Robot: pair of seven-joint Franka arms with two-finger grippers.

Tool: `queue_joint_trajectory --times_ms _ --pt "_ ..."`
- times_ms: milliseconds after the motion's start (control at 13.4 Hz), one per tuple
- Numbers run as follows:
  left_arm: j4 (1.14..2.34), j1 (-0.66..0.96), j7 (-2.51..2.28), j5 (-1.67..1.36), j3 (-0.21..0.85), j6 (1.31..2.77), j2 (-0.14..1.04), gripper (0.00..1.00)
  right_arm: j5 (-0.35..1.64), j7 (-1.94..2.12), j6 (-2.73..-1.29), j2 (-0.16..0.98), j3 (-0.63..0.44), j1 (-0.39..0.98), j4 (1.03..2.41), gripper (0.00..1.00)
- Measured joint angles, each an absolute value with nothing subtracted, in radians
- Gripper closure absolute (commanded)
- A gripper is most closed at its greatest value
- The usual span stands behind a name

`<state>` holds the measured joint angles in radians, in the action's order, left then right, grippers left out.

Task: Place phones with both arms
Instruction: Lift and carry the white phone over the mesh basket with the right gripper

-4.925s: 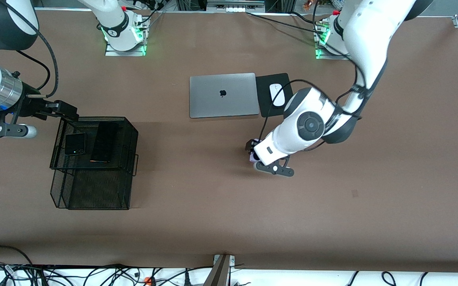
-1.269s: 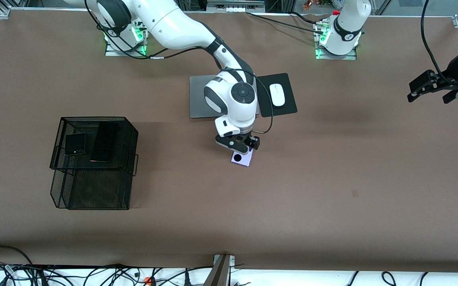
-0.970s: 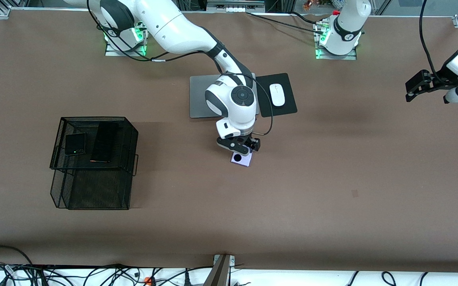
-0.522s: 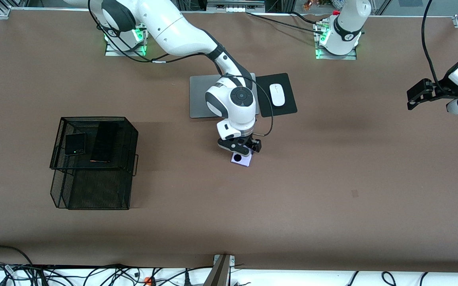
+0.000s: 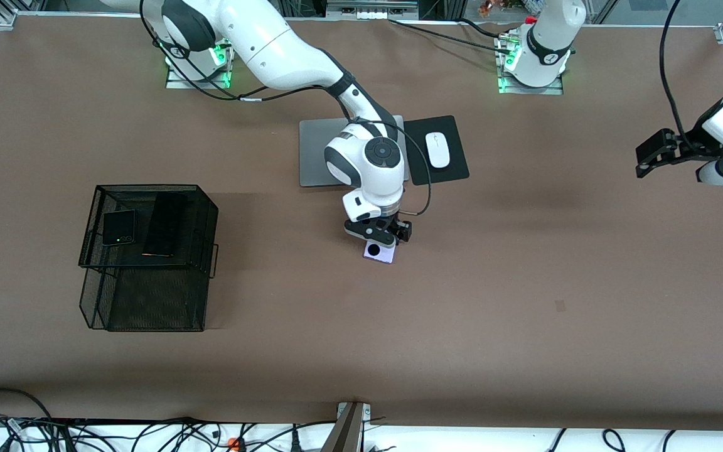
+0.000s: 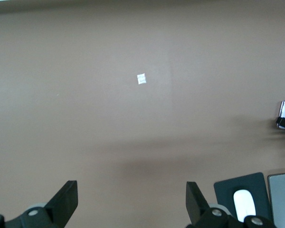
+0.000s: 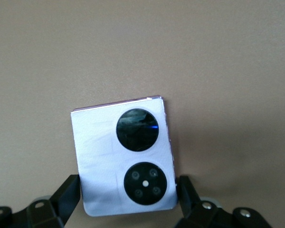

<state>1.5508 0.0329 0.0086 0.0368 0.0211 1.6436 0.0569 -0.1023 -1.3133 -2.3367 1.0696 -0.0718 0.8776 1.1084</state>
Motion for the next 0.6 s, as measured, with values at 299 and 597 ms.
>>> queue_joint_trajectory --times_ms 299,597 --pt "1.570 0.021 0.009 0.036 0.017 1.663 0.056 0.00 -0.115 -1.313 -2.338 1.071 -0.072 0.879 1.107 0.84" --pt "1.570 0.021 0.009 0.036 0.019 1.663 0.054 0.00 -0.117 -1.313 -2.335 1.071 -0.075 0.879 1.106 1.00"
